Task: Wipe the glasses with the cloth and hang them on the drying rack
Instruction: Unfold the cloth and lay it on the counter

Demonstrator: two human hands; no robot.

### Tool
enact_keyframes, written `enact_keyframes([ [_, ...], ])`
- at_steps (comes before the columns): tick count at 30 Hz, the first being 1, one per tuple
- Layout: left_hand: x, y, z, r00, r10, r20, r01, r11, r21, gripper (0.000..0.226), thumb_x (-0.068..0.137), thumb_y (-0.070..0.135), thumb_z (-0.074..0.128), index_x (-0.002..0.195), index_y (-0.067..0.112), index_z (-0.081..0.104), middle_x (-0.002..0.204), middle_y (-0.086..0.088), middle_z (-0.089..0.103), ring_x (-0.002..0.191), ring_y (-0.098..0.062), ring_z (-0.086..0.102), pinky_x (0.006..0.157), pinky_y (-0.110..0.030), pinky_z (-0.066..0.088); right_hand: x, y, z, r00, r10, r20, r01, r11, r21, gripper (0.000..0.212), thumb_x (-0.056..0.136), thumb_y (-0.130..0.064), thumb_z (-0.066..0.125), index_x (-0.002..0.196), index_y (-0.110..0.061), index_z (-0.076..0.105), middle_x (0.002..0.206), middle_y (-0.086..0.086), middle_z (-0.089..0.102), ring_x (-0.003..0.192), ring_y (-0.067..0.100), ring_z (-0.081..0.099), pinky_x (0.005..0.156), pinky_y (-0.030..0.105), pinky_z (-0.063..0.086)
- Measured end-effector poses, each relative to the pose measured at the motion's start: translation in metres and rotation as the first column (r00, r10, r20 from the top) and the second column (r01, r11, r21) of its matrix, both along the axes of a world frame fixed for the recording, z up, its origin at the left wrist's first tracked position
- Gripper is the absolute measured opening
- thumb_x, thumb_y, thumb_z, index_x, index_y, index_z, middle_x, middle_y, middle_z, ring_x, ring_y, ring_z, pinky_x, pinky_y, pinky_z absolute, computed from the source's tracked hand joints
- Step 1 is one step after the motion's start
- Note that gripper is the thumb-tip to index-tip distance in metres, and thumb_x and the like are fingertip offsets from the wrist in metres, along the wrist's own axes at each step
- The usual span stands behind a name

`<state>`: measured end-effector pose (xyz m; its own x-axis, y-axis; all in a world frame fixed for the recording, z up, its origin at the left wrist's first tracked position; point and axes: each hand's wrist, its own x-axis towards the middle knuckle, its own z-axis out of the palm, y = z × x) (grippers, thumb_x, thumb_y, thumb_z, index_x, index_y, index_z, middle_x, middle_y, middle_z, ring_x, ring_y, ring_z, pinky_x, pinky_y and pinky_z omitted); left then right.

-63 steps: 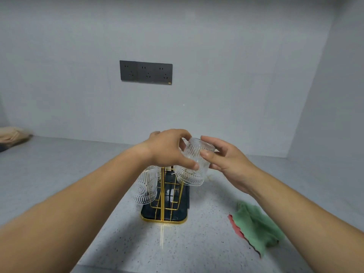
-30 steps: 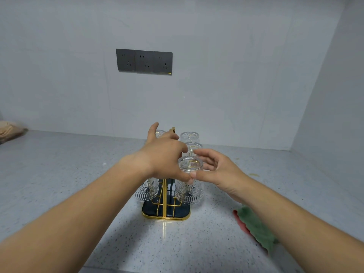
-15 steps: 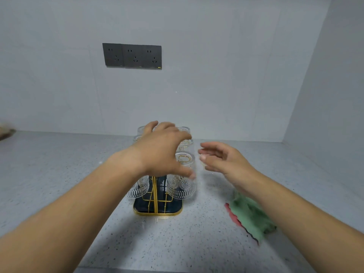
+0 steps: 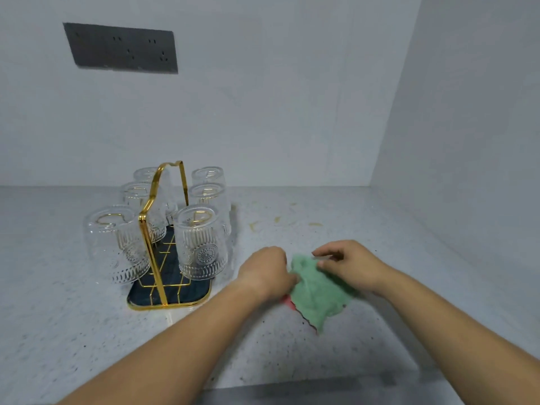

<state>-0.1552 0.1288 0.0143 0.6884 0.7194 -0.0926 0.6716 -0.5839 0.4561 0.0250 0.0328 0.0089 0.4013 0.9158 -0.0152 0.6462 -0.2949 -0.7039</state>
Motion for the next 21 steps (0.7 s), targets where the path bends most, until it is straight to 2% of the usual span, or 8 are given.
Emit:
enact_keyframes([
  [3,0.000,0.006,-0.004,0.995,-0.018,0.097,0.031,0.990,-0.138,0.021,0.088,0.032,0.081,0.083,0.018,0.067,0.077,-0.001,0.070,0.073,-0.018,0.064,0.082,-0.041,0.057,0.000,0.016,-0.002,0.998,0.053,-0.045,-0.053,0.999,-0.004,0.039,0.091,-0.026,0.077,0.128,-0.019,0.070,0.121,-0.003,0.071,0.105,0.007,0.064,0.104,0.027,0.048],
  [7,-0.001,0.016,-0.015,0.957,0.018,0.291,0.068,0.957,-0.281,0.018,0.091,0.017,0.078,0.077,0.016,0.068,0.068,0.003,0.070,0.063,-0.014,0.063,0.071,-0.034,0.054,0.001,0.029,0.005,0.980,0.200,-0.005,-0.198,0.970,-0.141,0.047,0.093,-0.026,0.074,0.138,-0.029,0.062,0.126,-0.007,0.065,0.112,0.011,0.062,0.104,0.027,0.047],
  [11,-0.004,0.023,-0.017,0.827,0.203,0.524,0.167,0.802,-0.574,0.014,0.098,0.000,0.068,0.085,0.006,0.066,0.066,-0.010,0.070,0.053,-0.025,0.066,0.056,-0.030,0.054,0.011,0.027,0.009,0.981,0.189,-0.052,-0.193,0.976,-0.096,0.010,0.093,-0.027,0.075,0.103,-0.024,0.077,0.102,-0.002,0.076,0.095,0.015,0.070,0.089,0.033,0.058],
  [12,-0.005,0.022,-0.017,0.803,0.246,0.543,0.179,0.769,-0.613,0.013,0.099,-0.002,0.065,0.087,0.004,0.066,0.067,-0.014,0.069,0.049,-0.027,0.065,0.050,-0.030,0.053,0.015,0.025,0.011,0.983,0.171,-0.073,-0.176,0.982,-0.070,0.010,0.093,-0.028,0.076,0.097,-0.020,0.077,0.096,0.000,0.077,0.089,0.015,0.071,0.085,0.034,0.059],
  [14,-0.005,0.020,-0.017,0.768,0.294,0.568,0.174,0.759,-0.628,0.009,0.100,-0.003,0.064,0.092,0.000,0.066,0.068,-0.018,0.066,0.044,-0.025,0.063,0.043,-0.030,0.051,0.025,0.018,0.015,0.981,0.136,-0.137,-0.142,0.989,-0.038,0.018,0.092,-0.029,0.076,0.094,-0.012,0.075,0.084,-0.001,0.075,0.078,0.013,0.068,0.075,0.030,0.057],
  [16,-0.002,0.019,-0.020,0.721,0.339,0.604,0.171,0.758,-0.629,0.003,0.097,-0.005,0.067,0.097,-0.005,0.065,0.069,-0.020,0.064,0.040,-0.024,0.062,0.038,-0.030,0.050,0.033,0.011,0.019,0.976,0.089,-0.198,-0.096,0.995,-0.024,0.022,0.091,-0.031,0.077,0.092,-0.008,0.075,0.080,-0.001,0.073,0.076,0.013,0.067,0.074,0.030,0.055],
  [18,0.001,0.023,-0.023,0.683,0.371,0.629,0.136,0.782,-0.609,0.011,0.093,-0.006,0.073,0.094,-0.001,0.063,0.059,-0.015,0.059,0.037,-0.025,0.060,0.038,-0.029,0.047,0.040,0.004,0.022,0.973,0.045,-0.228,-0.047,0.999,-0.004,0.030,0.089,-0.033,0.079,0.091,-0.004,0.075,0.080,0.007,0.070,0.077,0.019,0.064,0.075,0.036,0.052],
  [21,0.006,0.025,-0.021,0.695,0.331,0.638,0.098,0.836,-0.540,0.015,0.094,-0.002,0.075,0.086,0.004,0.063,0.048,-0.008,0.054,0.036,-0.025,0.059,0.040,-0.027,0.044,0.045,-0.008,0.026,0.974,0.041,-0.222,-0.041,0.999,0.006,0.039,0.088,-0.039,0.078,0.085,-0.001,0.071,0.077,0.009,0.064,0.074,0.021,0.057,0.072,0.036,0.047],
])
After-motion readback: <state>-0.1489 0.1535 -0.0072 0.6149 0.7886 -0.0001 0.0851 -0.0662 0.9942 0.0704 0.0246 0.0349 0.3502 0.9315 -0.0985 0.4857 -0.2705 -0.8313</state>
